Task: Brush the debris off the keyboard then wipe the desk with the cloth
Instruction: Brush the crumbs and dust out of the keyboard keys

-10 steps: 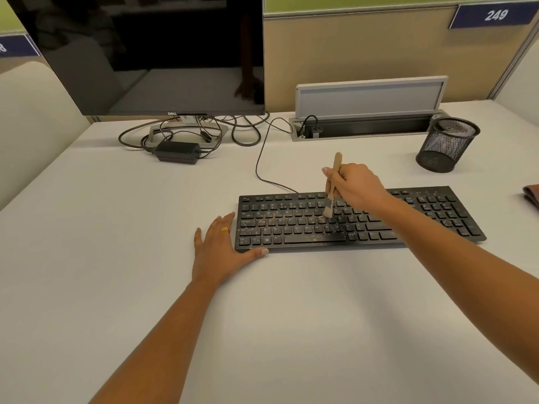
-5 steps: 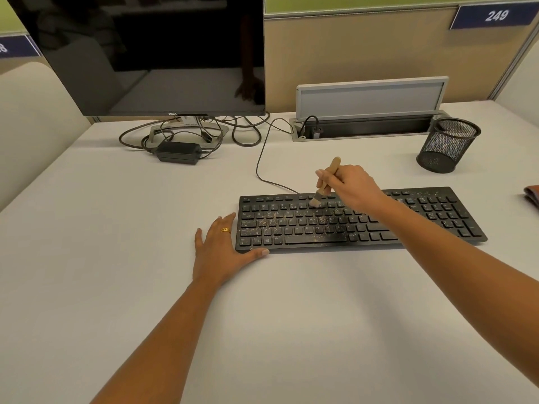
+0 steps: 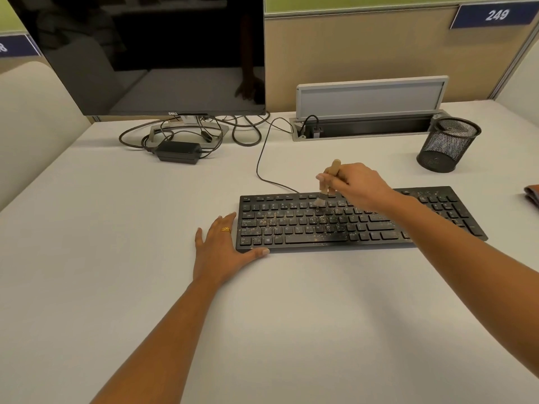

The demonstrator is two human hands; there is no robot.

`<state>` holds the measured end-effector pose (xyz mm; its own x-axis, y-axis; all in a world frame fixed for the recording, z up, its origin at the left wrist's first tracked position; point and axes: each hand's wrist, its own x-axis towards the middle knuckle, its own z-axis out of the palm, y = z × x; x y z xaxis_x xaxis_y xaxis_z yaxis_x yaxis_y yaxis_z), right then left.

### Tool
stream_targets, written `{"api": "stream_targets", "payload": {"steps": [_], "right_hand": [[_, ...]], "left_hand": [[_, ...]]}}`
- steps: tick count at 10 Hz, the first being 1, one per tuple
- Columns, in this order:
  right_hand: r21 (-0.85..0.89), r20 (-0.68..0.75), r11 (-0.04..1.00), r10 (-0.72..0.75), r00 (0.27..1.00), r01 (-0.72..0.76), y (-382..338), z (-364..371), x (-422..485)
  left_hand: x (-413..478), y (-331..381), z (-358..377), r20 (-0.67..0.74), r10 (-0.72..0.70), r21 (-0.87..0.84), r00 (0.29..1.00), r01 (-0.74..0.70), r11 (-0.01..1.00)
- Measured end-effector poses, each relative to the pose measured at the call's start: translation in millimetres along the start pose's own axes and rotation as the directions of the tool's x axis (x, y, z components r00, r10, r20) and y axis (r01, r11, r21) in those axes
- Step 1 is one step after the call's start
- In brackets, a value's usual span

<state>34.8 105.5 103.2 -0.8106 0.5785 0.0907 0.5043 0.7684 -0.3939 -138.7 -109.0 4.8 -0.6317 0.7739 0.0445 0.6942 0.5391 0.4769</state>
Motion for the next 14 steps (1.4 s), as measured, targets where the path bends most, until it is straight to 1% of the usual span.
{"api": "stream_targets", "payload": {"steps": [1, 2, 3, 4, 5, 6, 7, 8, 9, 10, 11, 12, 13, 14], "right_hand": [[-0.116, 0.025, 0.993, 0.027, 0.999, -0.024, 0.9, 1.6, -1.3], [-0.228, -0.063, 0.973, 0.012, 0.998, -0.026, 4.7, 0.8, 1.1], [-0.041, -0.157, 0.995, 0.08, 0.984, -0.087, 3.8, 3.2, 2.4], [0.088, -0.145, 0.985, 0.159, 0.977, -0.147, 2.3, 10.6, 2.0], [0.06, -0.116, 0.985, 0.168, 0.979, -0.162, 0.4, 14.2, 0.5], [0.086, -0.114, 0.983, 0.17, 0.979, -0.161, -0.6, 13.0, 2.6], [0.124, -0.205, 0.979, 0.184, 0.961, -0.16, 1.5, 13.8, 2.7], [0.099, -0.201, 0.978, 0.2, 0.959, -0.183, 4.3, 16.2, 0.8], [0.087, -0.147, 0.975, 0.216, 0.965, -0.205, 4.4, 15.1, 0.8], [0.133, -0.153, 0.975, 0.197, 0.968, -0.177, 1.3, 12.4, 2.2], [0.19, -0.119, 0.973, 0.156, 0.98, -0.132, -2.3, 14.1, 0.4], [0.198, -0.047, 0.975, 0.111, 0.993, -0.099, -0.2, 18.8, -1.9], [0.087, -0.031, 0.991, 0.109, 0.994, -0.106, 0.6, 13.3, -2.3], [0.118, -0.036, 0.988, 0.105, 0.994, -0.101, 1.7, 9.0, -1.8]], "left_hand": [[0.2, 0.0, 0.4, -0.003, 0.002, 0.001, 1.0, -0.002, 1.0], [0.2, 0.0, 0.5, -0.003, -0.002, 0.002, 1.0, 0.002, 1.0], [0.6, 0.1, 0.6, -0.007, 0.0, -0.002, 1.0, 0.0, 1.0], [1.0, 0.4, 0.8, -0.008, 0.001, -0.006, 1.0, -0.001, 1.0], [0.6, -0.1, 0.7, -0.006, -0.001, -0.009, 1.0, 0.001, 1.0], [0.4, -0.8, 0.7, -0.004, -0.001, -0.009, 1.0, 0.001, 1.0], [0.9, -0.5, 0.7, 0.003, -0.003, 0.0, 1.0, 0.003, 1.0], [0.6, -0.3, 0.7, -0.003, -0.002, 0.004, 1.0, 0.002, 1.0], [0.2, -0.4, 0.6, -0.008, -0.003, 0.0, 1.0, 0.003, 1.0], [0.1, -0.6, 0.5, -0.008, -0.007, 0.0, 1.0, 0.007, 1.0], [0.1, -0.3, 0.9, -0.01, -0.005, 0.0, 1.0, 0.005, 1.0], [0.3, 0.1, 1.2, -0.013, -0.004, 0.0, 1.0, 0.004, 1.0], [0.3, -0.1, 1.0, -0.01, -0.004, 0.003, 1.0, 0.004, 1.0], [0.0, 0.0, 0.6, -0.009, -0.006, 0.004, 1.0, 0.006, 1.0]]}}
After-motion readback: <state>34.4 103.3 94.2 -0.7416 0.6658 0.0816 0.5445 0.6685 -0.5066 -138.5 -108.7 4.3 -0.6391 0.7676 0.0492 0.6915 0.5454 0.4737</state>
